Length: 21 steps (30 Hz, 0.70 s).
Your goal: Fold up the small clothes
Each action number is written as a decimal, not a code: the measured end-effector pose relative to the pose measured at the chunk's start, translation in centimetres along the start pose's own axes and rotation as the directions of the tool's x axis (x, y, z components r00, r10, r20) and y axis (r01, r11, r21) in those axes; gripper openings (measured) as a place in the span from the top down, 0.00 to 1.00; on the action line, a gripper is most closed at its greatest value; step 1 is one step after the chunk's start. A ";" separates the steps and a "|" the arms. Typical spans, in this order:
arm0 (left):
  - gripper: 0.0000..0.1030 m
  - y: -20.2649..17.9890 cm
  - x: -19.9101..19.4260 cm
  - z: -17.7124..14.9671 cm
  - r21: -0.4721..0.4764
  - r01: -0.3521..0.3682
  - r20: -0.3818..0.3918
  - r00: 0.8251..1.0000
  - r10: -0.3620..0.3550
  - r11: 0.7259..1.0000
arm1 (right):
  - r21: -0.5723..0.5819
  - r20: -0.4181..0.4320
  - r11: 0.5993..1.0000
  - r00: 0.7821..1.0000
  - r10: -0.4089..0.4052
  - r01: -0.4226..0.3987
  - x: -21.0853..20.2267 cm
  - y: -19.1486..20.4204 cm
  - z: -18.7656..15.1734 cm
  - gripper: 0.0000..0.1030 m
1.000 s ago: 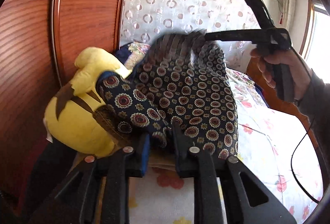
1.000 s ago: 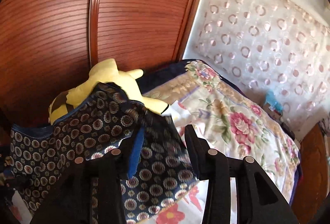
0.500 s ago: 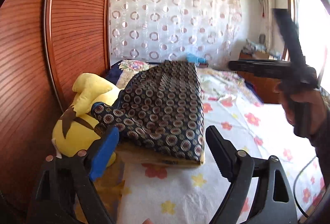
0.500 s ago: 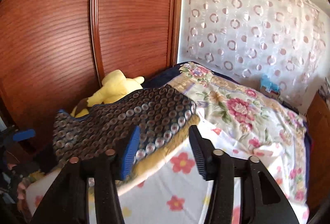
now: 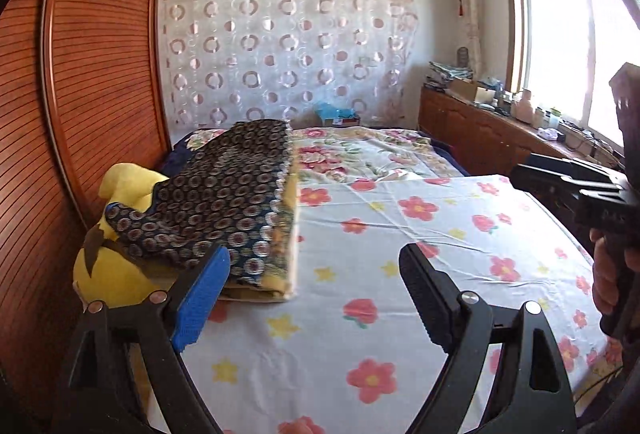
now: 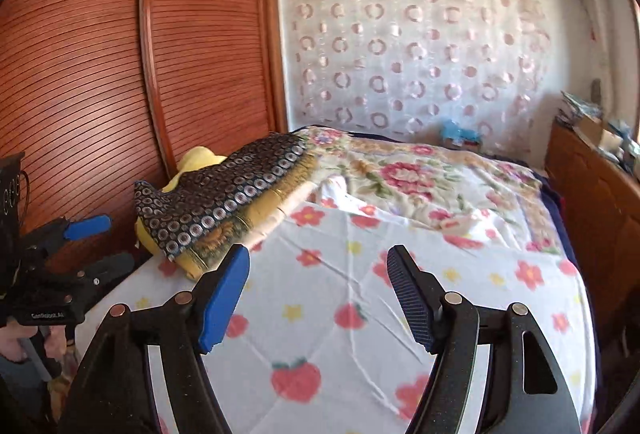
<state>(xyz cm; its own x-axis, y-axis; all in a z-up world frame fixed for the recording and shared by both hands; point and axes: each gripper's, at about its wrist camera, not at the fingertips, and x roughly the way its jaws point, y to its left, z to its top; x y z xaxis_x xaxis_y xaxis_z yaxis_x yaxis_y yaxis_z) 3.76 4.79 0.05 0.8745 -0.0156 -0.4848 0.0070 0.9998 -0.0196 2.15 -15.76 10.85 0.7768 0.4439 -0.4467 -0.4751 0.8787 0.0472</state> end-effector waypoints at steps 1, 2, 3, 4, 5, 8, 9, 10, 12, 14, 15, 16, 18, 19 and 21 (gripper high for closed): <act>0.16 -0.5 -0.1 0.1 0.003 0.005 0.002 1.000 -0.005 1.000 | 0.013 0.010 1.000 1.000 -0.022 0.022 -1.1 -0.2 -0.5 0.29; 0.16 -1.1 -0.2 0.3 0.005 0.011 0.005 1.000 -0.011 1.000 | 0.025 0.013 0.999 0.999 -0.045 0.045 -2.0 -0.3 -0.9 0.29; 0.16 -1.7 -0.2 0.6 0.008 0.019 0.009 1.000 -0.019 1.000 | 0.032 0.019 0.998 0.998 -0.057 0.056 -3.1 -0.4 -1.2 0.29; 0.16 -2.2 -0.3 0.8 0.012 0.023 0.011 1.000 -0.023 1.000 | 0.038 0.026 0.997 0.997 -0.073 0.072 -4.1 -0.5 -1.6 0.29; 0.16 -2.7 -0.4 1.1 0.013 0.026 0.017 0.999 -0.027 1.000 | 0.041 0.032 0.995 0.995 -0.094 0.093 -4.8 -0.4 -1.7 0.29; 0.16 -3.9 -0.6 1.8 0.009 0.024 0.022 0.999 -0.025 1.000 | 0.066 0.059 0.987 0.987 -0.148 0.144 -7.2 -0.4 -2.1 0.29; 0.16 -4.3 -0.8 1.8 0.008 0.030 0.026 0.999 -0.030 1.000 | 0.072 0.066 0.984 0.984 -0.166 0.162 -7.9 -0.4 -2.2 0.29; 0.16 -4.5 -0.8 1.9 0.008 0.034 0.028 0.999 -0.034 0.999 | 0.076 0.075 0.981 0.980 -0.187 0.181 -8.7 -0.4 -2.3 0.29; 0.16 -5.1 -1.0 2.2 0.013 0.039 0.036 0.999 -0.040 0.999 | 0.084 0.092 0.974 0.971 -0.219 0.212 -9.7 -0.1 -2.4 0.29; 0.16 -5.5 -1.1 2.3 0.020 0.045 0.040 0.998 -0.046 0.999 | 0.096 0.109 0.969 0.965 -0.238 0.228 -10.3 0.5 -2.7 0.29; 0.16 -5.7 -1.2 2.3 0.020 0.047 0.043 0.998 -0.048 0.999 | 0.102 0.110 0.967 0.963 -0.245 0.234 -10.6 0.5 -2.9 0.29; 0.16 -5.8 -1.3 2.3 0.020 0.050 0.045 0.998 -0.051 0.999 | 0.108 0.110 0.966 0.963 -0.246 0.234 -10.7 0.7 -3.2 0.29; 0.16 -6.0 -1.5 2.4 0.019 0.052 0.050 0.997 -0.053 0.998 | 0.119 0.109 0.965 0.963 -0.247 0.234 -10.2 1.6 -3.6 0.29; 0.15 -6.0 -1.5 2.4 0.018 0.051 0.053 0.997 -0.052 0.999 | 0.120 0.108 0.964 0.963 -0.249 0.236 -10.3 2.0 -3.9 0.29; 0.15 -6.1 -1.5 2.4 0.018 0.049 0.055 0.997 -0.050 0.999 | 0.123 0.108 0.963 0.961 -0.254 0.240 -10.1 2.5 -4.3 0.29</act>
<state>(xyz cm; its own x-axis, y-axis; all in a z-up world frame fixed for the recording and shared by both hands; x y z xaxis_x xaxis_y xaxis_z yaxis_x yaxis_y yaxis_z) 3.55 -1.20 3.00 0.8982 -0.0647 -0.4348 0.0584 0.9979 -0.0279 -8.66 -18.82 11.66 0.9120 0.2227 -0.3444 -0.2198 0.9744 0.0480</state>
